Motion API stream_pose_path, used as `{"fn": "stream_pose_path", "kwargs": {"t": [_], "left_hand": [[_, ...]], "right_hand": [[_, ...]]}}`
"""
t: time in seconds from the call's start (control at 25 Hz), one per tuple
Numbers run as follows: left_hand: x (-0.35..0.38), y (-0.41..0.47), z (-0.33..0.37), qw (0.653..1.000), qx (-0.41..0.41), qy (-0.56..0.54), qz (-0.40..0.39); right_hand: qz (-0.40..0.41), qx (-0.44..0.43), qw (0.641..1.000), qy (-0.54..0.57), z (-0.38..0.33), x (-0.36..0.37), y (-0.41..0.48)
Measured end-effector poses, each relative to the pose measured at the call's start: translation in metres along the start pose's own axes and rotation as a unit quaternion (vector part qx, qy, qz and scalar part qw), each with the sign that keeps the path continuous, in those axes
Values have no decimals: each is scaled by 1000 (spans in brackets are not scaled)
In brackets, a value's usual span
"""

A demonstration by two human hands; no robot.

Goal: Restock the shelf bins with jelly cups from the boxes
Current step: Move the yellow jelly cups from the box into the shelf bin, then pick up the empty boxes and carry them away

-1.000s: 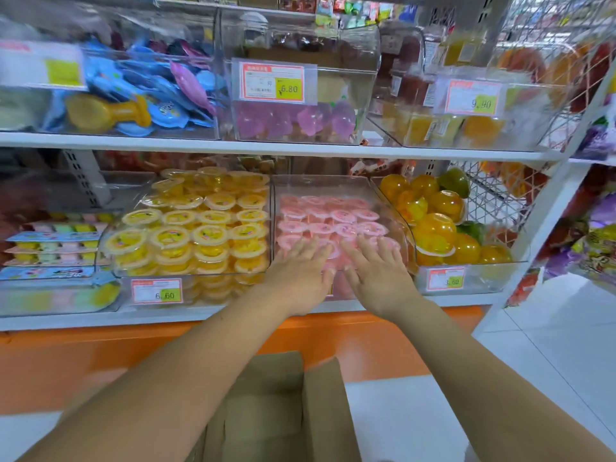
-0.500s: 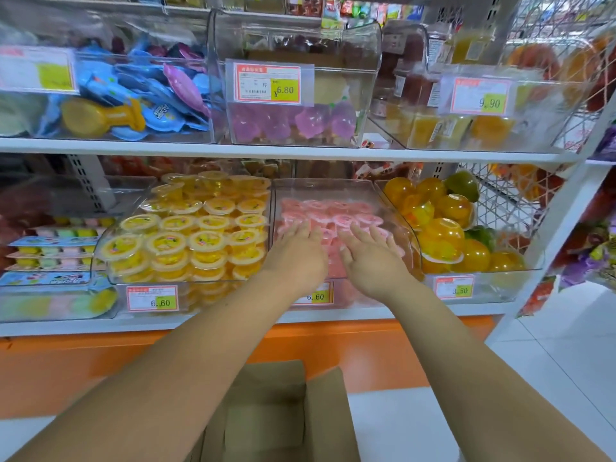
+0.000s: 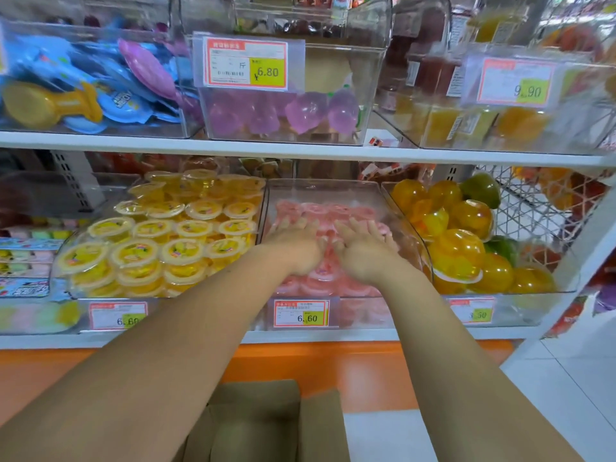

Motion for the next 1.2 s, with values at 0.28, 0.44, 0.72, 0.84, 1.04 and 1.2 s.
{"fn": "stream_pose_path", "kwargs": {"t": [0.28, 0.44, 0.72, 0.84, 1.04, 1.2], "left_hand": [[-1, -5, -1, 1000, -6, -10, 2], [-11, -63, -14, 977, 124, -126, 119], [29, -207, -112, 922, 215, -228, 227], [61, -230, -159, 947, 146, -219, 182], [135, -262, -219, 961, -89, -259, -47], [195, -285, -219, 914, -155, -319, -195]], "right_hand": [[7, 10, 1000, 5, 0, 1, -8], [209, -17, 975, 77, -14, -5, -25], [373, -105, 908, 162, -98, 25, -117], [303, -120, 927, 184, -126, 52, -160], [178, -68, 941, 278, -171, 127, -214], [46, 26, 932, 358, -200, 210, -249]]}}
Point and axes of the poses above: each hand's wrist, its own y-axis towards the middle knuckle, its own x-axis out of the palm, z = x × y, the point moved 3 cm from there along y, towards the middle knuckle, and after that the axes turned 15 degrees about -x, right-handed, at the moved point
